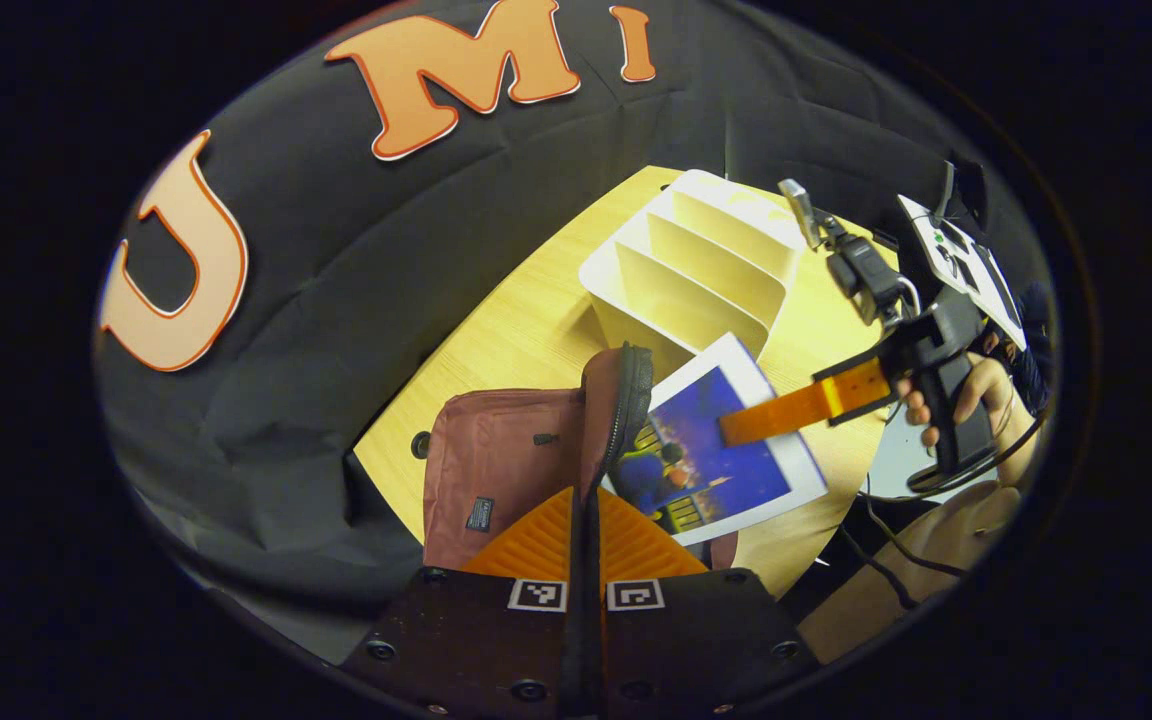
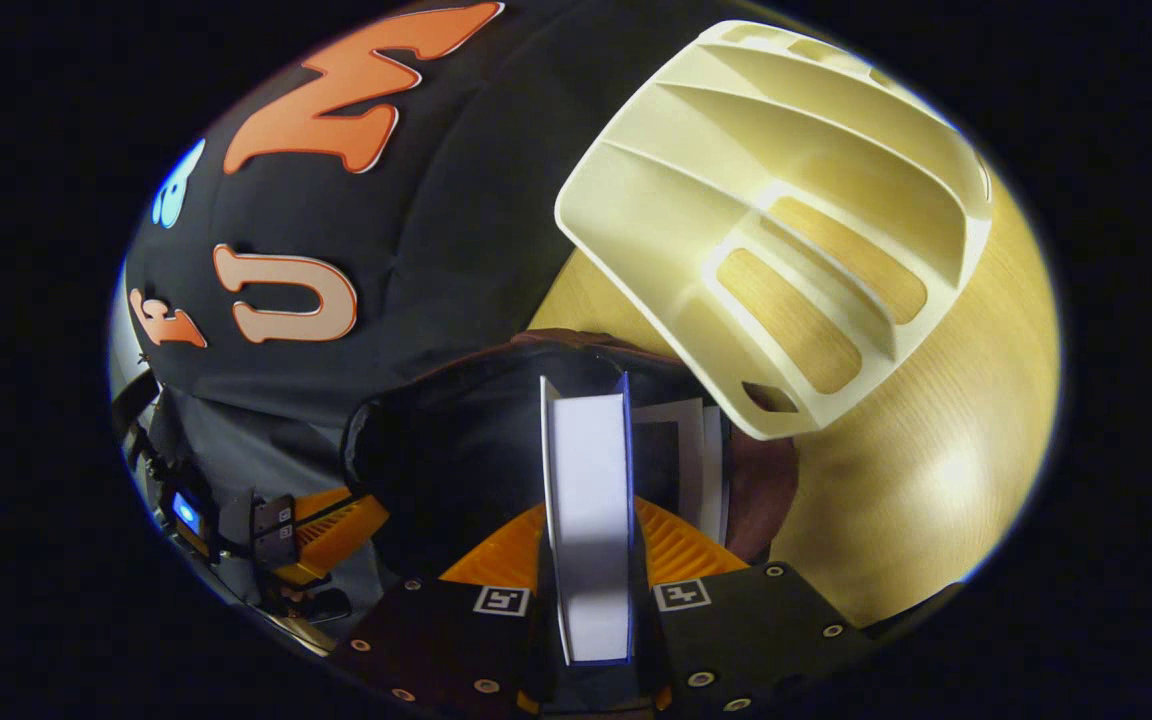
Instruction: Open the schoolbag, grab two books from the bookshelf and put them into the schoolbag.
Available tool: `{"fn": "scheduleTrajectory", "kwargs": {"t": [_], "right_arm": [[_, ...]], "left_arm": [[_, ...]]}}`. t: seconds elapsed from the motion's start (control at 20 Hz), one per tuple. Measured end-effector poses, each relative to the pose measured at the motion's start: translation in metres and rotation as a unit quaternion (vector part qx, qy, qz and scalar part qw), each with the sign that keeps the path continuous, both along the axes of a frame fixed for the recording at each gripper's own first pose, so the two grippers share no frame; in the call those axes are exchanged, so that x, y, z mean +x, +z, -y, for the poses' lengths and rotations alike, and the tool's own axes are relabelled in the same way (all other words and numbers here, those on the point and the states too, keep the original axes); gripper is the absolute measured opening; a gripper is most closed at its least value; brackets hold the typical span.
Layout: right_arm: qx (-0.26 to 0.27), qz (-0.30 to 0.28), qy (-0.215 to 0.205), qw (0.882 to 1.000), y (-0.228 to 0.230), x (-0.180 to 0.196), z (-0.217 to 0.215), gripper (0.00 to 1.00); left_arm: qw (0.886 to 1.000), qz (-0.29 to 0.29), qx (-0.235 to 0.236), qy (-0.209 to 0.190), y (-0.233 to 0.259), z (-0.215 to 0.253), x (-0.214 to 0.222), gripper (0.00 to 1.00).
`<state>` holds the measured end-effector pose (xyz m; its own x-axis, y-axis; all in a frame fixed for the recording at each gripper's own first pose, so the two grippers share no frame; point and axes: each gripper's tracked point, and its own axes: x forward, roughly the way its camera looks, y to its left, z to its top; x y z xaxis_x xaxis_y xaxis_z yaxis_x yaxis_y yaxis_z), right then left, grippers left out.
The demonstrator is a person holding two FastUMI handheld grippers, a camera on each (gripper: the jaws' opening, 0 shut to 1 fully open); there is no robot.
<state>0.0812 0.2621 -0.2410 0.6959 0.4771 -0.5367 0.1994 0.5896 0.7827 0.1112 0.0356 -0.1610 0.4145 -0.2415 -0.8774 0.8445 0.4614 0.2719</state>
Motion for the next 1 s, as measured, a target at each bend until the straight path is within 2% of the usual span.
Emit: {"fn": "scheduleTrajectory", "kwargs": {"t": [0.4, 0.45, 0.5, 0.55, 0.6, 0.65, 0.75, 0.8, 0.85, 0.9, 1.0], "right_arm": [[-0.027, 0.017, -0.011, 0.999, -0.004, 0.049, -0.043, 0.31], [-0.036, 0.014, -0.009, 0.999, -0.006, 0.053, -0.048, 0.19], [-0.046, 0.009, 0.001, 0.999, -0.009, 0.050, -0.052, 0.33], [-0.057, 0.003, 0.010, 0.998, -0.012, 0.047, -0.052, 0.34], [-0.068, -0.003, 0.015, 0.998, -0.013, 0.047, -0.051, 0.48], [-0.079, -0.010, 0.019, 0.997, -0.012, 0.047, -0.050, 0.38], [-0.114, -0.021, 0.032, 0.993, -0.009, 0.045, -0.046, 0.44], [-0.131, -0.022, 0.038, 0.990, -0.011, 0.048, -0.046, 0.68], [-0.143, -0.024, 0.041, 0.989, -0.009, 0.048, -0.044, 0.70], [-0.156, -0.027, 0.044, 0.986, -0.005, 0.047, -0.038, 0.62], [-0.178, -0.030, 0.052, 0.982, -0.002, 0.043, -0.026, 0.77]], "left_arm": [[1.000, 0.000, -0.009, -0.013, 0.004, 0.008, -0.005, 0.00], [1.000, 0.002, -0.007, -0.009, 0.002, 0.006, -0.002, 0.00], [1.000, 0.005, -0.003, -0.006, 0.002, 0.005, 0.002, 0.00], [1.000, 0.006, -0.003, -0.002, 0.005, 0.004, 0.005, 0.01], [1.000, 0.005, -0.005, 0.003, 0.004, 0.002, 0.007, 0.00], [1.000, 0.003, -0.008, 0.007, 0.003, 0.001, 0.008, 0.01], [1.000, 0.001, -0.009, 0.013, 0.002, -0.004, 0.009, 0.01], [1.000, 0.001, -0.011, 0.014, 0.001, -0.005, 0.008, 0.01], [1.000, 0.000, -0.012, 0.015, 0.001, -0.005, 0.008, 0.01], [1.000, -0.001, -0.013, 0.016, 0.001, -0.004, 0.008, 0.00], [1.000, -0.001, -0.013, 0.016, 0.000, -0.005, 0.007, 0.01]]}}
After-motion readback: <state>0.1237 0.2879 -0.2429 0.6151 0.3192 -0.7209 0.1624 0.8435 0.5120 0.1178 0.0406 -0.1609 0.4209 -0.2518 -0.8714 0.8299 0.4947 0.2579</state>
